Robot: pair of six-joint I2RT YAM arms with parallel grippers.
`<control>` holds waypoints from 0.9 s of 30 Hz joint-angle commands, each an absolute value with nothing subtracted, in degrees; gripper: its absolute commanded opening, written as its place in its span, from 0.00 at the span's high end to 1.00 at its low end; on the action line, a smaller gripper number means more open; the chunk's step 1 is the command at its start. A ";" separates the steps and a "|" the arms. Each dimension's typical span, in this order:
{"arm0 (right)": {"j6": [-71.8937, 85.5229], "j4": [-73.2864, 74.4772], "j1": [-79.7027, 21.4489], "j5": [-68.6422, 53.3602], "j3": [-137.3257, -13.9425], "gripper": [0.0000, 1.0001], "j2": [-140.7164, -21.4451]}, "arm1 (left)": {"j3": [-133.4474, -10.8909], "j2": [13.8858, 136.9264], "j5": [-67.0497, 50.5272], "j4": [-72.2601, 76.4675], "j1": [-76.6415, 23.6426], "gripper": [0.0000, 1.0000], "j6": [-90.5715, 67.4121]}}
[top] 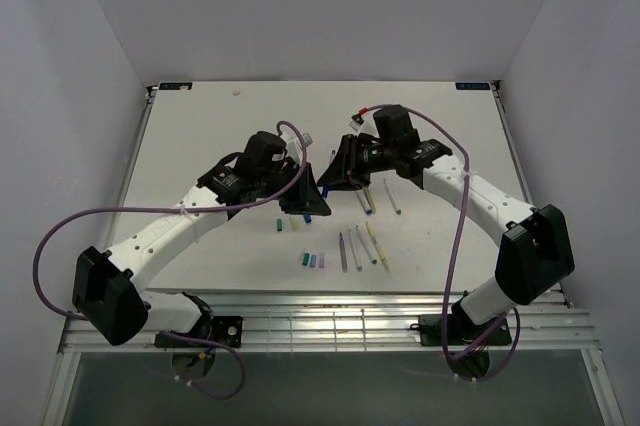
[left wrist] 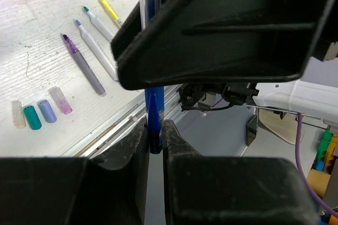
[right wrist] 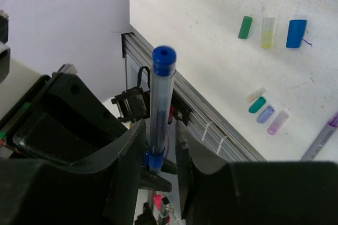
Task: Open the pen caps
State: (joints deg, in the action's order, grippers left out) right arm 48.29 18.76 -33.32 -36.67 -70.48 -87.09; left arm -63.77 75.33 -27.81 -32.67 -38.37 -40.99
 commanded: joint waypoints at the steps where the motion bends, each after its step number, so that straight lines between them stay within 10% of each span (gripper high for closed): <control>1: 52.64 13.45 -34.27 -38.76 -71.10 0.66 -88.59 | -63.72 74.62 -27.25 -30.85 -38.23 1.00 -41.40; 6: 55.01 12.05 -34.72 -36.48 -71.55 0.92 -88.51 | -63.37 74.27 -26.98 -29.89 -38.23 1.00 -42.53; 27: 83.50 -48.08 -27.60 -54.84 -65.39 0.92 -97.38 | -36.83 60.12 -45.79 11.60 -37.79 1.00 -62.84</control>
